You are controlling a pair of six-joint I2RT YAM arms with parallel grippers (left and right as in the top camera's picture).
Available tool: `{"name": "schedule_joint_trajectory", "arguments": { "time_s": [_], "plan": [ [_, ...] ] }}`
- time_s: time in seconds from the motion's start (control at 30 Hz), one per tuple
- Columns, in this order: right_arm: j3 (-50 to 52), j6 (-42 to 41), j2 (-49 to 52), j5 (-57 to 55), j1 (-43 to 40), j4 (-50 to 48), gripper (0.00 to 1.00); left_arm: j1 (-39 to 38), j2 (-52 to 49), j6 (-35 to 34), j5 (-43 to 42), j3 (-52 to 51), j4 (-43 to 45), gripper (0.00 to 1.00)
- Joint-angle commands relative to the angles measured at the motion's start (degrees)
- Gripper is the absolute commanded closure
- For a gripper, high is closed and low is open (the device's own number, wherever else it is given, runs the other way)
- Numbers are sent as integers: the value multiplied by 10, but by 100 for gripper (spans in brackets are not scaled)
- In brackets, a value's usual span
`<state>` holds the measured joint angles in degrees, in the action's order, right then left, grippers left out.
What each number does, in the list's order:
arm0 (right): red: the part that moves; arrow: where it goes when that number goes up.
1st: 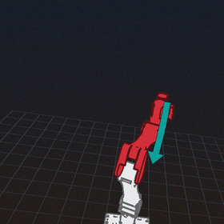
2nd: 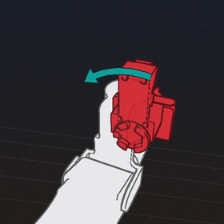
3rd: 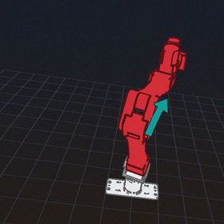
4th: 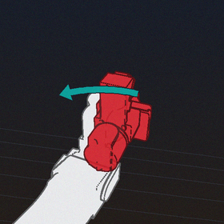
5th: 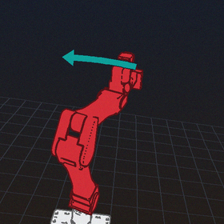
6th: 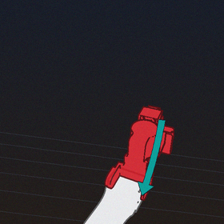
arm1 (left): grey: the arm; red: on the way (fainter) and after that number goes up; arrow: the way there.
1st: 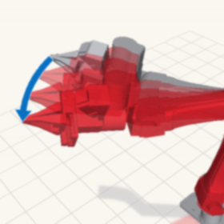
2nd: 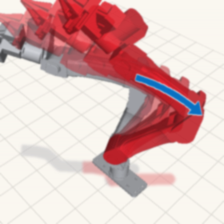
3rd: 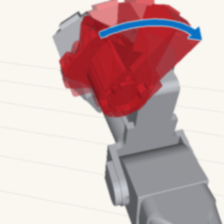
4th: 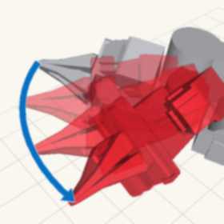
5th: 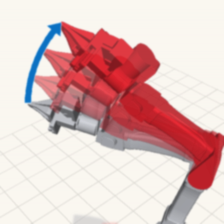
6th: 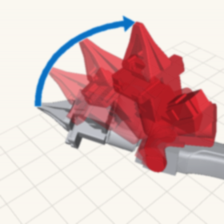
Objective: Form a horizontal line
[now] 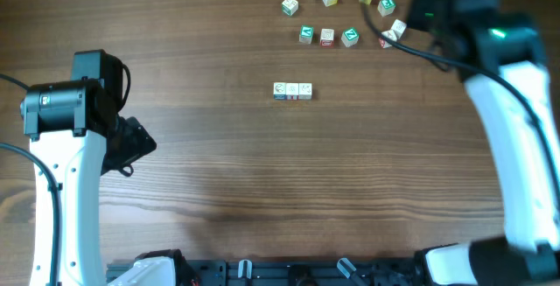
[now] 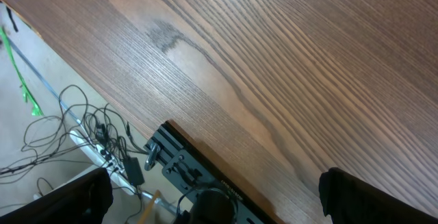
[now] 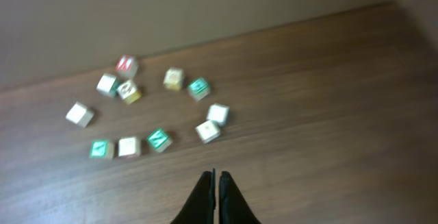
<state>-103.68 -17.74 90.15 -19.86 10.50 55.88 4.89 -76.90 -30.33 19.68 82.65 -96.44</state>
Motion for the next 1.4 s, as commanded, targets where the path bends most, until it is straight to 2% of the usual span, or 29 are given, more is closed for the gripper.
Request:
{"name": "schedule_joint_trajectory", "arguments": {
  "time_s": [0.0, 0.07, 0.1, 0.13, 0.2, 0.5, 0.63, 0.7, 0.87, 1.0, 1.17, 1.23, 1.37],
  "plan": [
    [-11, -3, -60, -22, -20, 13, 80, 3, 9, -2, 7, -3, 0, 0],
    [-11, -3, -94, -22, -27, 21, 67, 3, 9, -2, 7, -3, 0, 0],
    [-11, -3, -106, -23, -27, 25, 56, 3, 9, -2, 7, -3, 0, 0],
    [-11, -3, -124, -24, -27, 30, 41, 3, 9, -2, 7, -3, 0, 0],
    [-11, -3, -161, -24, -27, 36, 0, 3, 9, -2, 7, -3, 0, 0],
    [-11, -3, -240, -24, -27, 44, 0, 3, 9, -2, 7, -3, 0, 0],
    [-11, 4, -248, -30, -27, 57, 0, 3, 9, -2, 7, -3, 0, 0],
    [-11, 30, -247, -54, -27, 71, 0, 3, 9, -2, 7, -3, 0, 0],
    [-10, 31, -245, -120, -27, 96, 0, 3, 9, -2, 7, -3, 0, 0],
    [-10, 25, -249, -111, -27, 77, 0, 3, 9, -2, 7, -3, 0, 0],
    [15, 47, -268, -21, -43, -7, 0, 3, 9, -2, 7, -3, 0, 0],
    [62, 89, -301, 73, -74, -80, 0, 3, 9, -2, 7, -3, 0, 0],
    [181, 124, -391, 172, -109, -188, 0, 3, 9, -2, 7, -3, 0, 0]
  ]
}}
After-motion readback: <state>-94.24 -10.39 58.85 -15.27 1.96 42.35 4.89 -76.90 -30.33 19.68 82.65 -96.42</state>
